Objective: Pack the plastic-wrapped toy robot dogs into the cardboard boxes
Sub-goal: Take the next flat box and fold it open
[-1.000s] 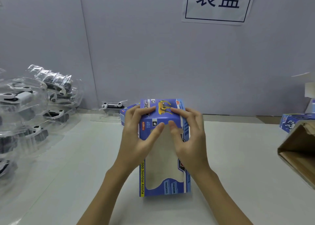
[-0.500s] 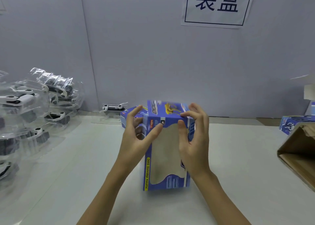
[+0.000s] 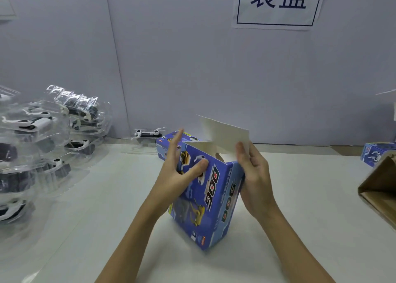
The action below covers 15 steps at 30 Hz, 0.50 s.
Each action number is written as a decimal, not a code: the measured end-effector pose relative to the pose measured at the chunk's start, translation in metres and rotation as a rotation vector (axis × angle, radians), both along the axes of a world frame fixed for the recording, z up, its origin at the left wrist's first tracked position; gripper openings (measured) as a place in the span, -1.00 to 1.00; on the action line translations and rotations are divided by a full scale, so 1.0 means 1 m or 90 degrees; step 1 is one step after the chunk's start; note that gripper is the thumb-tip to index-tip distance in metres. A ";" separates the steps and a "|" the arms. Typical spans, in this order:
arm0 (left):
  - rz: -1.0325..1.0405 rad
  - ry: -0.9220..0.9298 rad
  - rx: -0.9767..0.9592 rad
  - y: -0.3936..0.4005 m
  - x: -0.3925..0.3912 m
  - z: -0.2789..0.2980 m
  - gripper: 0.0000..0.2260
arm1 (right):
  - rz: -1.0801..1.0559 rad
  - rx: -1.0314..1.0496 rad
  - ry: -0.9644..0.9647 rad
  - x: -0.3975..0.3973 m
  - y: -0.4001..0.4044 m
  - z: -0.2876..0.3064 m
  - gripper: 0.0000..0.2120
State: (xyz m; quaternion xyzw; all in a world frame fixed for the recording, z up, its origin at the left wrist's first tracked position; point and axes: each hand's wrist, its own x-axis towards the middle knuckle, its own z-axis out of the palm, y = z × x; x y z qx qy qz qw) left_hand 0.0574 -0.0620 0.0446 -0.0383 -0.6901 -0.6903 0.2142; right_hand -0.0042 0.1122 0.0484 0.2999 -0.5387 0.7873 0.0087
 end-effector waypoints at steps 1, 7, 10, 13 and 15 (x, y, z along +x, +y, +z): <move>-0.020 -0.019 -0.004 -0.001 0.000 0.000 -0.48 | -0.006 -0.010 -0.012 0.000 -0.001 0.001 -0.71; -0.116 0.059 0.023 0.000 0.002 -0.002 -0.40 | -0.085 -0.091 -0.199 -0.009 0.003 0.003 -0.74; -0.126 0.074 0.004 0.004 0.001 -0.005 -0.52 | -0.035 -0.080 -0.259 -0.013 0.012 0.007 -0.57; -0.075 0.066 -0.004 0.008 -0.003 -0.006 -0.51 | -0.052 -0.049 -0.139 -0.012 0.010 0.008 -0.70; -0.008 0.049 -0.014 0.005 -0.007 -0.006 -0.44 | -0.099 0.003 -0.052 -0.009 0.005 0.003 -0.67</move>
